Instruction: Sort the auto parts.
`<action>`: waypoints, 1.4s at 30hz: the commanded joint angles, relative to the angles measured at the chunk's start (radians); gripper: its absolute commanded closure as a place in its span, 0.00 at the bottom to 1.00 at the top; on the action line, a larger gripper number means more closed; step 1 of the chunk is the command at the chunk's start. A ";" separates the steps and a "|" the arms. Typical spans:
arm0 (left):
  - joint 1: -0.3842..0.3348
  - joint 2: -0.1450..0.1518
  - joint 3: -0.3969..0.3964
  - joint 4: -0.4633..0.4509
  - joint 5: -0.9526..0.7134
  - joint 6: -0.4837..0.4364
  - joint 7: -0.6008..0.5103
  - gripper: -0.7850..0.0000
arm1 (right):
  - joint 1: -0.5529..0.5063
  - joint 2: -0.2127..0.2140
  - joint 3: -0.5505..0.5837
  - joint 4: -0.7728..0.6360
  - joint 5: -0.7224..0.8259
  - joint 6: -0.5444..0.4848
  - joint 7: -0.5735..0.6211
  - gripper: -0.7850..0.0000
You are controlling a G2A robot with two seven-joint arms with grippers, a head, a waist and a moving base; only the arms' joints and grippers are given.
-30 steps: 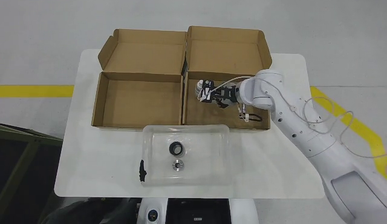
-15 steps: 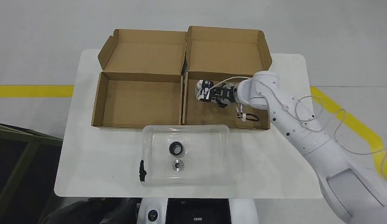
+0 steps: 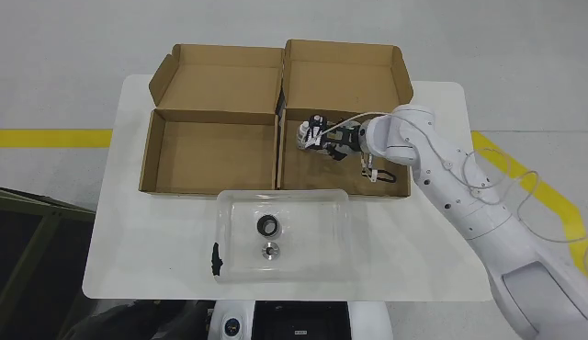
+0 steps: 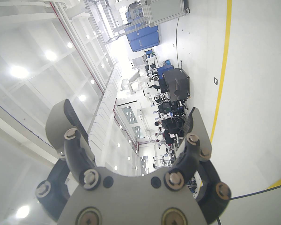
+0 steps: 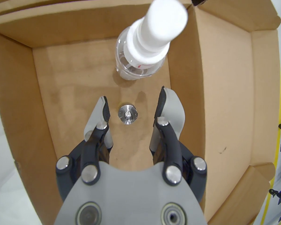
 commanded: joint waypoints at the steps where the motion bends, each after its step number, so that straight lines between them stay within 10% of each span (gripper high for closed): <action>1: 0.000 0.000 0.000 0.000 0.000 0.000 0.000 0.00 | -0.022 0.011 0.031 -0.046 0.006 -0.002 0.010 0.49; 13: 0.000 0.000 0.000 0.000 0.000 0.000 0.000 0.00 | -0.226 0.069 0.192 -0.349 0.123 0.023 0.064 0.12; 42: 0.000 0.000 0.000 0.000 0.000 0.000 0.000 0.00 | -0.400 0.063 0.032 -0.537 0.006 -0.033 -0.136 0.16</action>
